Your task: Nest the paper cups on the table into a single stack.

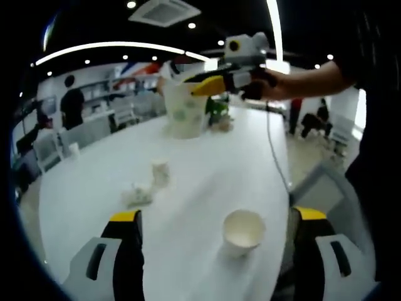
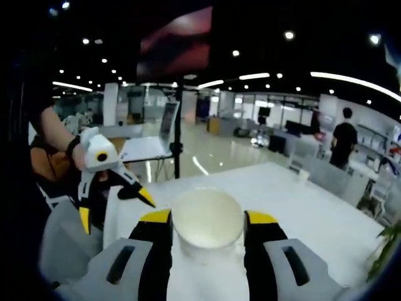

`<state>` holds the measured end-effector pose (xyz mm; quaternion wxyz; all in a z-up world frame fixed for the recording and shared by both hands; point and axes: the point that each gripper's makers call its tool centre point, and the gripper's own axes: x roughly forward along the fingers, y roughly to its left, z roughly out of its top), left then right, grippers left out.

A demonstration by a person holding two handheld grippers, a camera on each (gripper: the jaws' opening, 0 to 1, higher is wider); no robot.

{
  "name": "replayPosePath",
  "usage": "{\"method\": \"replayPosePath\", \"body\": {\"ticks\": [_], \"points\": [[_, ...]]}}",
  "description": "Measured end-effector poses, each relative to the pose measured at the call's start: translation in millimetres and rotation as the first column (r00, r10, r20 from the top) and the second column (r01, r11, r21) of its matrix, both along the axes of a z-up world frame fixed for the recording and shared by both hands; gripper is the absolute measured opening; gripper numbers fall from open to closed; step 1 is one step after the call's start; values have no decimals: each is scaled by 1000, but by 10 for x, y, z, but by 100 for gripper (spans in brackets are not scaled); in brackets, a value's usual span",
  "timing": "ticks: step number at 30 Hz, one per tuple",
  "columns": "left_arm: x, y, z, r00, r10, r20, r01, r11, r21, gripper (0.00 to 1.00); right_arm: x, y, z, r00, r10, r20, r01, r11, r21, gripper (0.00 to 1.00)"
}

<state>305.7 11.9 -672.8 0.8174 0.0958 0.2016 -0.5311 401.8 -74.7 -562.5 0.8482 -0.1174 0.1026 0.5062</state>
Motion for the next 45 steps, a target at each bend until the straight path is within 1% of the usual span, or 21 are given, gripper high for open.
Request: {"method": "replayPosePath", "body": {"ticks": [5,9,10,14,19,24,30,33,35,39,42,45], "points": [[-45,7,-22,1000,-16,0,16,1000,6,99,-190,92,121,998,57,22,-57,998,33,41],[-51,25,-16,1000,-19,4,19,1000,0,99,-319,157,189,995,97,36,-99,994,43,41],[-48,34,-19,1000,-20,9,20,1000,1,99,-373,187,216,991,121,50,-123,991,47,41],[-40,63,-39,1000,-19,7,19,1000,0,99,-444,224,225,988,141,57,-143,989,43,41],[-64,79,-65,999,-31,8,31,1000,1,99,-530,261,243,985,165,53,-168,983,71,41],[-69,99,-95,999,-39,7,39,999,10,99,-691,331,227,976,215,46,-218,972,90,41],[-53,129,-133,1000,-30,-5,30,999,13,99,-845,421,63,966,255,33,-256,963,85,41],[-53,130,-144,999,-31,-9,31,999,14,98,-949,483,-51,960,280,25,-281,957,70,41],[-55,130,-154,999,-32,-11,32,999,16,98,-1022,518,-176,954,299,15,-300,952,60,40],[-60,130,-177,999,-32,-20,33,999,20,98,-1084,540,-344,950,313,4,-313,949,42,40],[-71,124,-192,999,-35,-26,36,999,22,97,-1119,548,-477,949,315,-25,-314,948,49,40],[-89,125,-226,998,-43,-36,44,998,34,97,-1138,557,-559,948,315,-43,-313,948,54,40]]}}
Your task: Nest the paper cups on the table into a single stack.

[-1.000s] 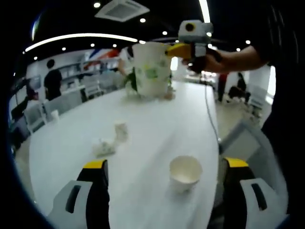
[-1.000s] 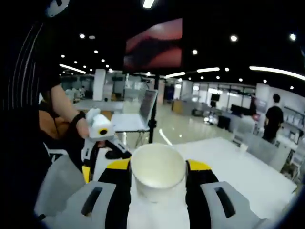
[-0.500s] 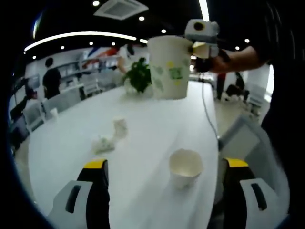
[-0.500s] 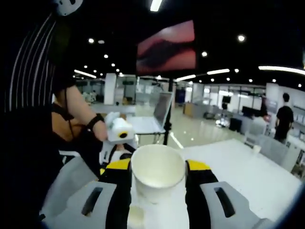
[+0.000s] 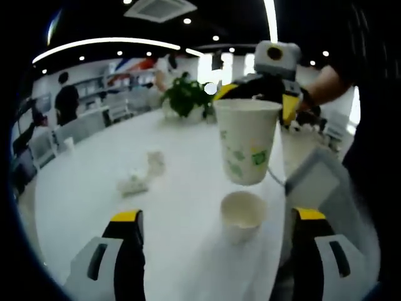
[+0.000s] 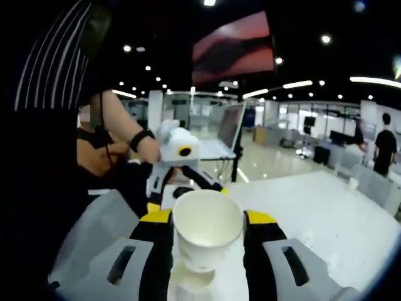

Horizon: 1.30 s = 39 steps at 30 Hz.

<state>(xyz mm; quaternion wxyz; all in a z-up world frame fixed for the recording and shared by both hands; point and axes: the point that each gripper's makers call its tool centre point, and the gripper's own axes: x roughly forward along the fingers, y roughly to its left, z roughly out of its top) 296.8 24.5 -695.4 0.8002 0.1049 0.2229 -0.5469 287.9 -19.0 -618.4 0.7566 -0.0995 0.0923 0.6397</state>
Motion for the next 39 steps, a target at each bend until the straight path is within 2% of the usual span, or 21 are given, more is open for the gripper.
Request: {"method": "replayPosePath", "body": {"ticks": [6,14,18,22,26,36,39], "points": [[22,13,-6,1000,0,-3,0,1000,5,97,-45,19,-193,1000,15,-1,-15,999,-28,40],[13,-3,-32,1000,-9,-11,10,1000,16,96,-37,55,-388,999,-1,-46,0,1000,-23,40],[30,1,-30,1000,-8,-15,8,1000,17,96,-62,68,-492,1000,6,-30,-7,999,-49,40],[53,12,-52,1000,-7,-21,7,1000,25,96,-68,70,-572,999,1,-41,-3,998,-58,40],[56,7,-60,1000,-9,-23,9,1000,23,95,-83,67,-697,1000,9,-19,-10,995,-95,40],[77,16,-61,1000,-8,-27,8,1000,23,95,-53,66,-796,999,-11,-39,7,995,-100,43],[73,20,-60,1000,-7,-29,8,1000,23,95,-33,57,-824,997,-24,-68,17,995,-102,44]]}}
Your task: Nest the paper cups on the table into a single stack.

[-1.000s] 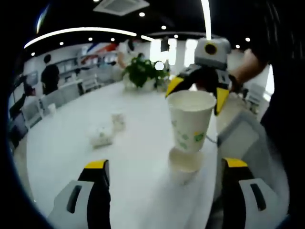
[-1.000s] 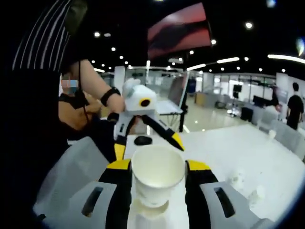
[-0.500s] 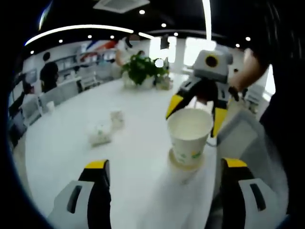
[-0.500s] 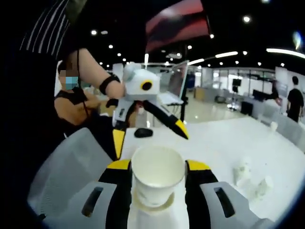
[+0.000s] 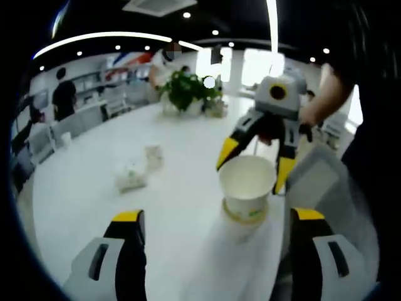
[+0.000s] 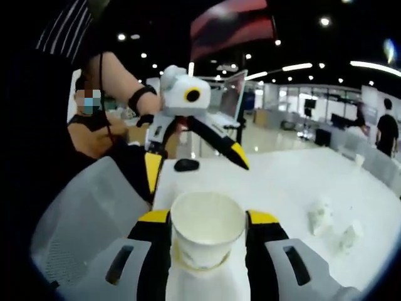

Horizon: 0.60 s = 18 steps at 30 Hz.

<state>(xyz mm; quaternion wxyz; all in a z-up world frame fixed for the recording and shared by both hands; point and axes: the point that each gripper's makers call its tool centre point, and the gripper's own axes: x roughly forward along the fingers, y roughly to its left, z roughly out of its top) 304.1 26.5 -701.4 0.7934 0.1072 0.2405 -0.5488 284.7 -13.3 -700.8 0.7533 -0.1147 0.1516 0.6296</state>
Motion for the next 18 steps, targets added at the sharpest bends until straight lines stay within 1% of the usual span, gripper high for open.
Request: {"method": "replayPosePath", "body": {"ticks": [2,6,8,13,18], "points": [[1,7,-5,1000,4,-4,-4,1000,1,95,6,-2,13,1000,-5,-6,5,1000,7,45],[5,13,-3,1000,4,-3,-4,1000,2,94,-11,-9,-14,1000,7,-12,-7,1000,-7,46],[10,16,-5,1000,3,-1,-3,1000,2,94,-36,-6,-21,1000,13,-25,-13,1000,-7,47],[18,17,-13,1000,5,-1,-5,1000,2,94,-64,-6,-43,999,15,-30,-15,1000,-11,52],[12,8,-17,1000,4,-1,-4,1000,-1,94,-76,-11,-48,1000,17,-26,-17,1000,-17,52]]}}
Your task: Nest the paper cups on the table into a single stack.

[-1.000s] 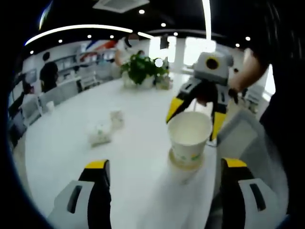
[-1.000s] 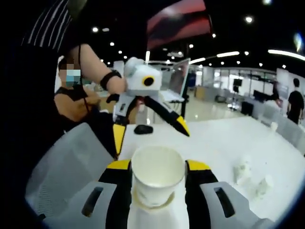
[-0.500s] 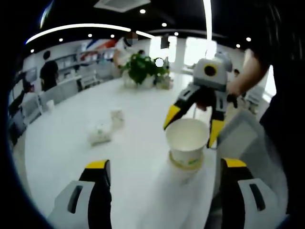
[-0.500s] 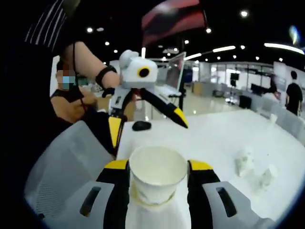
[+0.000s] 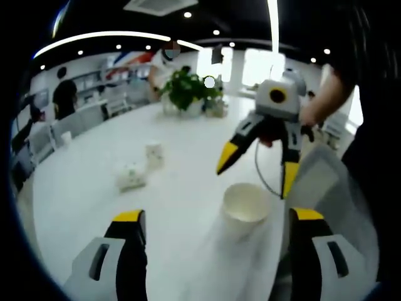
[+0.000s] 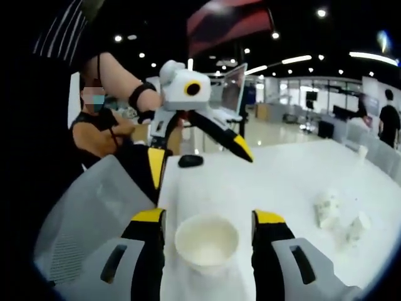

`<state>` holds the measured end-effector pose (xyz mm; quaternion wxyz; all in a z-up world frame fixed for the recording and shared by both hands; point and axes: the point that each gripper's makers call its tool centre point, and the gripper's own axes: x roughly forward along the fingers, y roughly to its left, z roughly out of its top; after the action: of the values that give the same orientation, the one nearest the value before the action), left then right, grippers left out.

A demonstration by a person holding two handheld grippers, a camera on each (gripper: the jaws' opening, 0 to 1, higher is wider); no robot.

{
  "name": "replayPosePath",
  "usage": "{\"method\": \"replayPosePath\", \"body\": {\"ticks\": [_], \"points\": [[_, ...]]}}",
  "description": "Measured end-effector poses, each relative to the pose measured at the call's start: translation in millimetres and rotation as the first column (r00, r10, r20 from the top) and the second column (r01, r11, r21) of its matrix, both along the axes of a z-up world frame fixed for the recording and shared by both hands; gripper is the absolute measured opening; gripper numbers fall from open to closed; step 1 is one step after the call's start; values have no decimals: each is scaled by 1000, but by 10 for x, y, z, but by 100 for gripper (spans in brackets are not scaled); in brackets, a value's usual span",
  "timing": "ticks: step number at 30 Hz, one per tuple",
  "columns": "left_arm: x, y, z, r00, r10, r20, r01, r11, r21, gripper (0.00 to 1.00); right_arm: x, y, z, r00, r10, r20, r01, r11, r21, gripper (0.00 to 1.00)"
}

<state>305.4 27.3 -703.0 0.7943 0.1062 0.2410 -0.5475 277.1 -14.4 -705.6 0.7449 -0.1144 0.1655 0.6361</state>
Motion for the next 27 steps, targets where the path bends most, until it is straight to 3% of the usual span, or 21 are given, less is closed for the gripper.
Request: {"method": "replayPosePath", "body": {"ticks": [12,27], "points": [[20,-45,48,1000,-1,8,1,1000,-8,94,9,-55,29,1000,-20,6,20,1000,-11,52],[24,-64,109,1000,8,14,-7,1000,-16,93,233,-216,281,993,-106,47,105,994,24,51]]}}
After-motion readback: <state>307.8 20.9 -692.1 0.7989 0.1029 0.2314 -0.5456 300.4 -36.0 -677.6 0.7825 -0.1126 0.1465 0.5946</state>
